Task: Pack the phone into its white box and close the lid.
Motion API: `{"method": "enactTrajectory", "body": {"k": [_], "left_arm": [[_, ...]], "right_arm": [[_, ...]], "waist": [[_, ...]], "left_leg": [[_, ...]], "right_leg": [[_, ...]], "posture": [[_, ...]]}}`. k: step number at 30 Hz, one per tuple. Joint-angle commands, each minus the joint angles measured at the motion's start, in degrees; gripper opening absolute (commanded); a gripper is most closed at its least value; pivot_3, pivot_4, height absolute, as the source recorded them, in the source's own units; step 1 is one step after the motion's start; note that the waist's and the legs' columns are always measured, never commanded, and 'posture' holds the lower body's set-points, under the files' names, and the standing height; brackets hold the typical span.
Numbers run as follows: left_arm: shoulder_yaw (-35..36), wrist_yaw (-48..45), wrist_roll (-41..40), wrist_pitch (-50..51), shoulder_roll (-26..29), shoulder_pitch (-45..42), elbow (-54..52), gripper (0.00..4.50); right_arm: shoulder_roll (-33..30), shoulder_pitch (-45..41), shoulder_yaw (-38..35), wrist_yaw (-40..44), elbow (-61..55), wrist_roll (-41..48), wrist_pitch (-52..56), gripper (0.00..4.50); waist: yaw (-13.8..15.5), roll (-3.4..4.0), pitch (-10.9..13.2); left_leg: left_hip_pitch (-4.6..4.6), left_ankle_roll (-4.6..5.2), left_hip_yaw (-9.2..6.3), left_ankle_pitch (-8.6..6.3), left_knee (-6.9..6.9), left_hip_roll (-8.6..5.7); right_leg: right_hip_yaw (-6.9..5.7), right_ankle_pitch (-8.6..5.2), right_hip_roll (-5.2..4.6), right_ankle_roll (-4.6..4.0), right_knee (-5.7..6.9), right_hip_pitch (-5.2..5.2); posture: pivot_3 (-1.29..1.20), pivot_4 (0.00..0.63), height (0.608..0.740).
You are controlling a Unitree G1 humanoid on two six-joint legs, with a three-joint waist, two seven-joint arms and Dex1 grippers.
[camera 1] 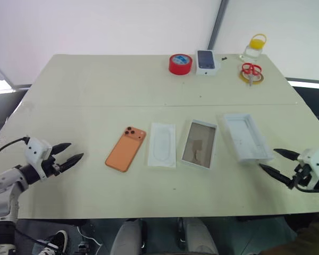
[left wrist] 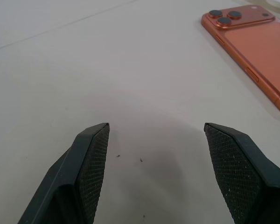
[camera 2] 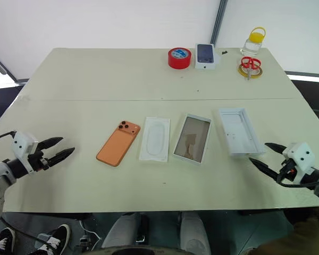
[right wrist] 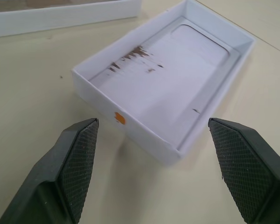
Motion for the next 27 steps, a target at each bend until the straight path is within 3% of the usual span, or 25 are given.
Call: {"method": "enactTrajectory", "body": {"k": [1,5,22,27], "left_arm": [[1.61,0.8,-0.29,-1.34,0.41,-0.06,-1.48,3.39],[0.48,1.61,-0.05,1.17,0.69,-0.8,-2.9,3.39],[0.49,-1.51,-1.34,-4.32,-1.19,-0.46,-4.06,3.39],[-2.54,3.02,-0.26,-0.55,-3.49,-0.57,-10.45,3.39]], "right_arm": [[-1.25,-1.09,-1.38,0.56,0.85,0.15,-1.35,3.92],[-0.95,-2.53,-0.63,0.43,1.31,-0.24,-1.23,3.92],[-1.36,-4.19,-0.53,1.21,2.25,-0.16,-0.07,3.92],[-0.35,-4.78,0.28,0.48,-0.1,-0.09,0.72,3.92]], "waist": [[0.01,0.01,0.0],[0.01,0.01,0.01],[0.08,0.02,0.01],[0.05,0.02,0.01]], "left_leg": [[0.0,0.0,0.0,0.0,0.0,0.0],[0.0,0.0,0.01,0.0,-0.01,0.0],[-0.02,0.0,0.01,0.0,-0.01,0.0],[-0.02,0.0,0.02,0.0,0.0,-0.01]], "right_leg": [[0.0,0.0,0.0,0.0,0.01,-0.01],[0.01,0.0,0.0,0.0,0.01,-0.02],[0.02,0.0,-0.04,0.0,0.0,-0.02],[0.02,0.01,-0.06,0.0,0.0,-0.02]], "posture": [[0.0,0.15,0.74],[0.0,0.15,0.74],[0.0,0.15,0.74],[0.0,0.15,0.74]]}}
